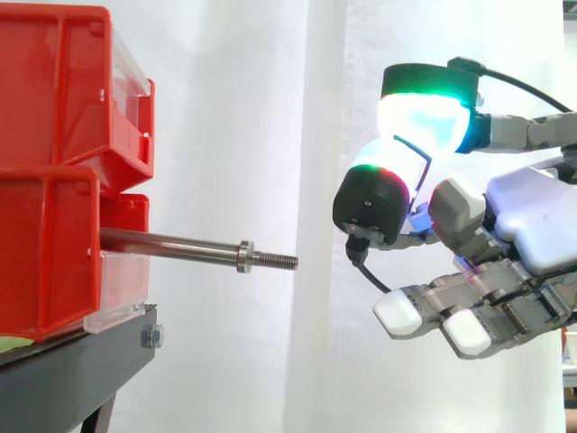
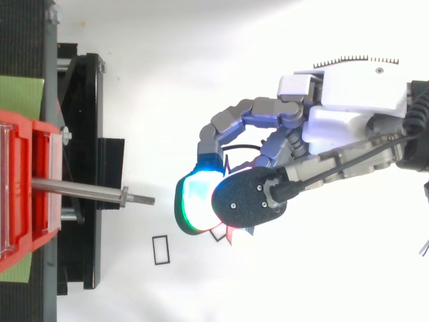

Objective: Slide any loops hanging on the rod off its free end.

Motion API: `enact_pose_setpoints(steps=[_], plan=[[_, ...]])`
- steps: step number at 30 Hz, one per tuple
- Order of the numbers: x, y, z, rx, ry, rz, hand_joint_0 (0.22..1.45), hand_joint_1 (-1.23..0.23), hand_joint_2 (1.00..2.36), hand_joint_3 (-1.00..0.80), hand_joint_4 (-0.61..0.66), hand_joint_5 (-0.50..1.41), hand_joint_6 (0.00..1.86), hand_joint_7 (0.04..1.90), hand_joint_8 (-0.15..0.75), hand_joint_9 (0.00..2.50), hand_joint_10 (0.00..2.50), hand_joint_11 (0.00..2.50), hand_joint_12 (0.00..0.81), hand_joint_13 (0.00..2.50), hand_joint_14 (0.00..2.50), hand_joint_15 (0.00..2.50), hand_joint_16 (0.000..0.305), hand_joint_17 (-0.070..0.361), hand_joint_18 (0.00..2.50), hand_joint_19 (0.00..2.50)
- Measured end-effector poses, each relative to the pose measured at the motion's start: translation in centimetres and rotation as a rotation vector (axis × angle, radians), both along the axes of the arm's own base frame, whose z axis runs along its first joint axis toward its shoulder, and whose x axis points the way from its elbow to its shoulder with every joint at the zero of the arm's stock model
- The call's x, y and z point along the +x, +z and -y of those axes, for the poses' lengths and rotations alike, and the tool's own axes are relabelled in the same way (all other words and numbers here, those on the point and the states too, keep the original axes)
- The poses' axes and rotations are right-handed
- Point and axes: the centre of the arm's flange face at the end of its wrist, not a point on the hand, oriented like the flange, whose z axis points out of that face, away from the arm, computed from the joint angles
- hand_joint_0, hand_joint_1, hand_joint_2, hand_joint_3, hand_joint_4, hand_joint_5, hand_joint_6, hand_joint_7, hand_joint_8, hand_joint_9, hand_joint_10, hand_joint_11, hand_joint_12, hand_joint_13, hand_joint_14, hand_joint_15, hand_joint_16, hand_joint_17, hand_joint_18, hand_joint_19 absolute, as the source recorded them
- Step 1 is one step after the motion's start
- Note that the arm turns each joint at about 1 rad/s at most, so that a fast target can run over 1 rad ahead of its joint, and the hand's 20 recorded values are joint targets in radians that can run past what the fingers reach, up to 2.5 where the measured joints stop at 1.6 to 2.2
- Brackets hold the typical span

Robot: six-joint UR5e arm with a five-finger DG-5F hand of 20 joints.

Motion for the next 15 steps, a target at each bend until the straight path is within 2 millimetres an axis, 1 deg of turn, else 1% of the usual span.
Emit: enact_pose_setpoints(steps=[15], plan=[[0.00,0.00,-0.01,0.000,0.000,0.000,0.62,-0.81,1.00,-0.12,-0.22,-0.06,0.84,1.00,0.265,1.17,0.02,0.44,0.370,0.66,0.00,0.13,0.053,0.120,0.71,0.25]])
